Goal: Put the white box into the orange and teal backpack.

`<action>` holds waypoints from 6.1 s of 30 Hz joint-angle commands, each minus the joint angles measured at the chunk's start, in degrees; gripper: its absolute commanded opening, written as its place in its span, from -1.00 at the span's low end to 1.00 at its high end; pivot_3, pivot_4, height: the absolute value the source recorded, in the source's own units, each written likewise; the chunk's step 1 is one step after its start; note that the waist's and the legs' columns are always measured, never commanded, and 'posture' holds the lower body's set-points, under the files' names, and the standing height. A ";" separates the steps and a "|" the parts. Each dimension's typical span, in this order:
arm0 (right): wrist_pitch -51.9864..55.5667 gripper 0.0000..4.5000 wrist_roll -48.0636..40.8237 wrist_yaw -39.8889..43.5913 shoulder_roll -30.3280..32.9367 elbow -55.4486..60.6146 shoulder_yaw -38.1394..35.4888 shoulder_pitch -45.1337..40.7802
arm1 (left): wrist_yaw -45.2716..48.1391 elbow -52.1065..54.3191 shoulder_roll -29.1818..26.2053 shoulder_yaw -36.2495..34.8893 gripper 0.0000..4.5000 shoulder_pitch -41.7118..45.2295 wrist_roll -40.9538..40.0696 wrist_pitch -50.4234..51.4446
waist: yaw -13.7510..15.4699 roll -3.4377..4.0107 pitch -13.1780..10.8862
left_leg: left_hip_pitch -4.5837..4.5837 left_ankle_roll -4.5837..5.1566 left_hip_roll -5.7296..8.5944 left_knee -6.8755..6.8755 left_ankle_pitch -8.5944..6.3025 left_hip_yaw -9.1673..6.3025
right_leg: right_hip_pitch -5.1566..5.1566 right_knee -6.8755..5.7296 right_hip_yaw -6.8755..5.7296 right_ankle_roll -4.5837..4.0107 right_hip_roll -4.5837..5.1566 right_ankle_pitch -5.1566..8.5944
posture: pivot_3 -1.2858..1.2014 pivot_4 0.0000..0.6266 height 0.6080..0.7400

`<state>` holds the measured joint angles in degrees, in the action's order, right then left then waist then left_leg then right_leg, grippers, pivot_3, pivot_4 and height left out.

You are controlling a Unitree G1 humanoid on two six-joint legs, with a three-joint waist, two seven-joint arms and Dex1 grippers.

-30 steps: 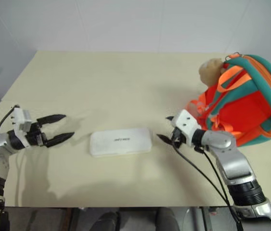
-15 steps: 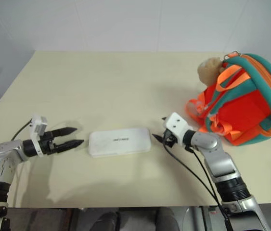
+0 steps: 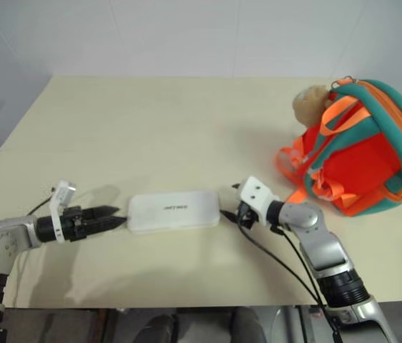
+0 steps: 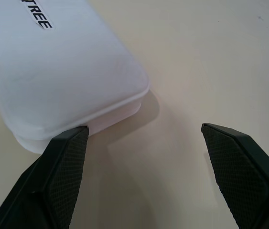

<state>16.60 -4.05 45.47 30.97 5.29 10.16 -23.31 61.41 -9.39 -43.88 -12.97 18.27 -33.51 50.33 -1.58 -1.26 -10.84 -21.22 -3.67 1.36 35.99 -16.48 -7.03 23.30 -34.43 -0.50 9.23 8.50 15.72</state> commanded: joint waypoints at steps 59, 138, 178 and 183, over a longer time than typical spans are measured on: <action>-0.03 1.00 -1.12 0.30 -0.57 5.17 -0.99 1.12 | 12.68 -34.72 4.61 13.44 0.99 24.87 5.84 4.63 | 1.34 -0.05 0.05 | 0.13 0.09 0.02 0.17 0.16 0.01 | -0.05 -0.03 0.02 -0.15 -0.04 -0.32 | 0.03 -0.52 1.00; 11.88 1.00 -17.72 -33.00 -11.91 23.52 -34.57 18.49 | -23.03 -13.06 24.52 -23.56 -0.41 23.10 -17.01 26.04 | 1.38 -0.17 0.10 | -0.01 0.09 0.01 0.07 0.15 0.17 | 0.06 0.04 0.20 -0.04 -0.05 -0.40 | 0.03 -0.52 1.00; -2.06 -0.76 -16.39 -27.16 -7.93 -9.07 -28.89 -7.36 | -35.49 -6.66 25.07 -25.89 -0.41 18.11 -30.31 22.93 | 0.55 -0.16 0.09 | -0.02 0.03 0.02 0.02 0.16 0.72 | 0.16 0.49 0.71 0.19 -0.06 -0.61 | 0.03 -0.52 1.00; 3.70 -0.76 -20.31 -22.56 -6.96 -2.00 -26.56 -5.70 | -34.94 -10.62 22.01 -27.49 -0.41 19.99 -30.10 19.36 | -0.09 -0.16 0.09 | -0.03 0.03 0.01 0.01 0.15 0.72 | 0.17 0.50 0.72 0.20 -0.07 -0.61 | 0.03 -0.52 1.00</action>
<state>19.02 -22.23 20.75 22.71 -1.19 -16.89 -28.83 25.61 -19.33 -20.64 -38.14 36.49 -61.39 71.55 -1.67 -1.42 -10.75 -21.25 -3.63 1.38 35.99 -16.33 -6.31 23.47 -33.93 0.22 9.43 8.43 15.11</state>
